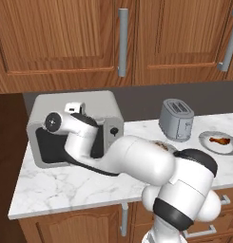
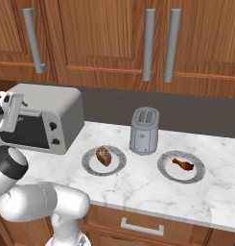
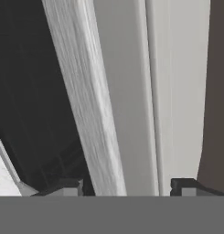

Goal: Open the toaster oven door. Place the bread on the bottom rack in the toaster oven and place the chicken drumstick on the top rack.

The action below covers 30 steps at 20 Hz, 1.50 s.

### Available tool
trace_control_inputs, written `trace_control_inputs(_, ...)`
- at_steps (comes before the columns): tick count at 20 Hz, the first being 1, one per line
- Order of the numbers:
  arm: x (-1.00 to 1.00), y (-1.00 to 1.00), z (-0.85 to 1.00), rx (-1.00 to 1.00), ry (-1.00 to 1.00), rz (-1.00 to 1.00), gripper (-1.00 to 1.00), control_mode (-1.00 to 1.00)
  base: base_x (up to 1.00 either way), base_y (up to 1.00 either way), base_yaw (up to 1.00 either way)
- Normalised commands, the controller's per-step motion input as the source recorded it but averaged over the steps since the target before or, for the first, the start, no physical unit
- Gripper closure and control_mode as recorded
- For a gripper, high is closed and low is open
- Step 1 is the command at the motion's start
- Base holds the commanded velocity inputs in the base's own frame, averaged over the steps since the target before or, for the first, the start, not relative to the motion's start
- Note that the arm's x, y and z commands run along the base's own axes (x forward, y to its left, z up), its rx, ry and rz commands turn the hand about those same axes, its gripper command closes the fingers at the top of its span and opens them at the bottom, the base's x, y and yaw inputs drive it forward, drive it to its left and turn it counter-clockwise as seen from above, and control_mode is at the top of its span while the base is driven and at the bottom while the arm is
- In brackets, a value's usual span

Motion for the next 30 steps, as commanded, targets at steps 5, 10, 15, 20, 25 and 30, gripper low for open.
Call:
trace_control_inputs(5,-0.54,0.00,-0.87,0.00,0.20,0.05,1.00,-1.00,0.00,0.00,0.00)
trace_control_inputs(10,-0.84,0.00,-0.99,-0.02,0.12,0.05,1.00,-1.00,0.00,0.00,0.00)
trace_control_inputs(15,-0.67,0.00,-1.00,-0.08,0.17,0.02,1.00,-1.00,0.00,0.00,0.00)
trace_control_inputs(20,-0.67,-0.05,-1.00,-0.20,0.31,0.03,1.00,-1.00,0.00,0.00,0.00)
trace_control_inputs(25,-0.91,-0.01,-1.00,-0.41,0.55,0.10,1.00,-1.00,0.00,0.00,0.00)
trace_control_inputs(30,-0.76,0.01,-1.00,-0.39,0.52,0.08,1.00,-1.00,0.00,0.00,0.00)
